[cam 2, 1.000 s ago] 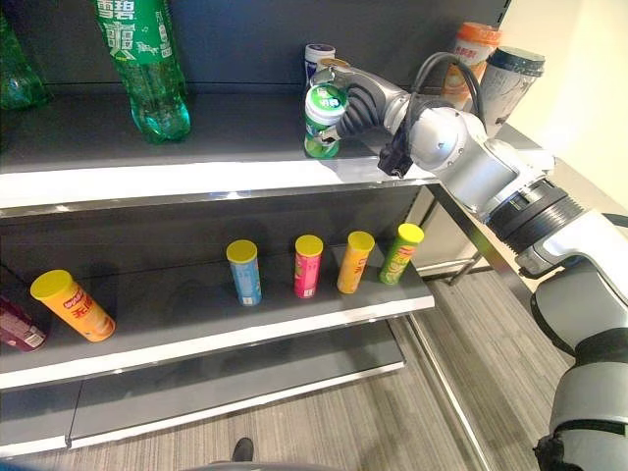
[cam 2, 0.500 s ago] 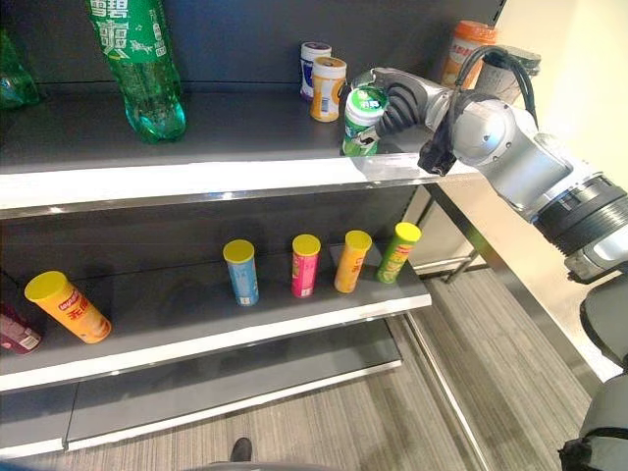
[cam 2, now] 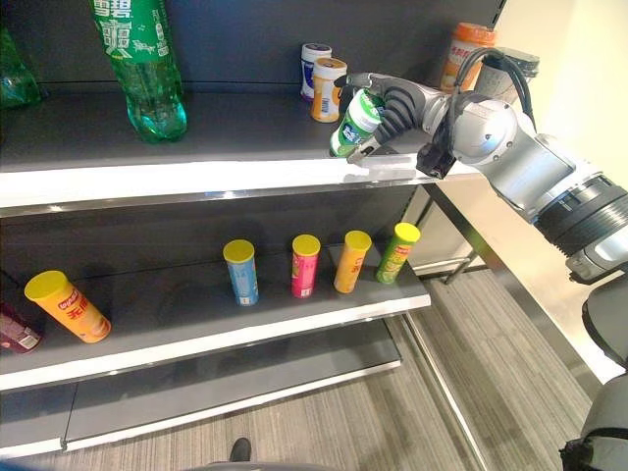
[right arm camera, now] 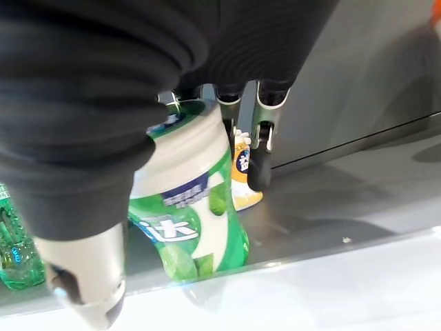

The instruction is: Put the goods on the table back onto the shelves and tidy them up.

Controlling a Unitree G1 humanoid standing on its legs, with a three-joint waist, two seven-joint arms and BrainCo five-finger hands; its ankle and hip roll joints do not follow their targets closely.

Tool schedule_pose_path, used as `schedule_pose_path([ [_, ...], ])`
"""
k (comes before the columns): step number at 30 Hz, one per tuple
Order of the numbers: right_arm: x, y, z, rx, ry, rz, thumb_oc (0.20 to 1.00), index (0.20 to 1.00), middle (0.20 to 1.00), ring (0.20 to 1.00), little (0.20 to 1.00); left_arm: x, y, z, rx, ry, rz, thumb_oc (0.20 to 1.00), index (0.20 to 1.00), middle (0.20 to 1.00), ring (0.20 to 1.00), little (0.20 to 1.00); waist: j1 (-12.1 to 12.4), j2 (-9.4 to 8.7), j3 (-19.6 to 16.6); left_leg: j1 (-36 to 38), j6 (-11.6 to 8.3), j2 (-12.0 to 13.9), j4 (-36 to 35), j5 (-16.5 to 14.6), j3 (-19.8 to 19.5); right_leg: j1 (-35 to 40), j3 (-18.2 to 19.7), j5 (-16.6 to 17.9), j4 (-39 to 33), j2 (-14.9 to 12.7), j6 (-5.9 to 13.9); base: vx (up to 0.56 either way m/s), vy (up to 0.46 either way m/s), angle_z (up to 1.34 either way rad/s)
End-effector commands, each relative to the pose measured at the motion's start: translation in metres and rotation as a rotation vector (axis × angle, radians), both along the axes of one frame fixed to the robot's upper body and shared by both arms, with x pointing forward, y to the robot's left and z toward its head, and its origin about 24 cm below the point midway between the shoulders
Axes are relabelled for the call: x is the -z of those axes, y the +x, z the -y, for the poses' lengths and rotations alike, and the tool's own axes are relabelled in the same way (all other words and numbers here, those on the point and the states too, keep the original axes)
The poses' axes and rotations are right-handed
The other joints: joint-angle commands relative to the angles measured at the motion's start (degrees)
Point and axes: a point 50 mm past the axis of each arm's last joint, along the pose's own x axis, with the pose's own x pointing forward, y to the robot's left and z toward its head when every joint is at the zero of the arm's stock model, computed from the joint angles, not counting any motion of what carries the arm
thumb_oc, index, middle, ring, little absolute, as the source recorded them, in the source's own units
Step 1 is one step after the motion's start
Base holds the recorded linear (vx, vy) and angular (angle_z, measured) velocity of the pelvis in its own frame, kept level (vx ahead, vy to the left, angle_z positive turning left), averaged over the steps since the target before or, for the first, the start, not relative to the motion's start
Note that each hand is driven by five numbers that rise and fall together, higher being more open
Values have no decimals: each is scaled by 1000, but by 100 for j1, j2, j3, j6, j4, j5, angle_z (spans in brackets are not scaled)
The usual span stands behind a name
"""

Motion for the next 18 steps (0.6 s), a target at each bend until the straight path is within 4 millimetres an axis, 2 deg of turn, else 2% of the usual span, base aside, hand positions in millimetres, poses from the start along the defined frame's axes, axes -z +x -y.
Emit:
schedule_pose_path([
  [1,-14,1,5,31,-35,25,1000,1000,1000,1000,1000,-2,-9,-10,3,23,-38,1000,1000,1000,1000,1000,103,18,-204,-8,-173,53,0,-311,31,-98,134,0,40,-36,288,0,0,0],
  [10,-26,0,-1,10,1,67,1000,1000,1000,1000,1000,-4,-9,-14,-10,35,-41,1000,1000,1000,1000,1000,88,17,-225,47,-186,101,0,-356,189,-120,128,29,40,-55,322,-2,2,-7],
  [18,-55,-8,-9,-26,68,176,1000,1000,1000,1000,1000,-6,-8,-19,-26,57,-40,1000,1000,1000,1000,1000,47,-14,-274,98,-206,158,0,-389,344,-146,150,56,40,-62,348,-4,2,-15],
])
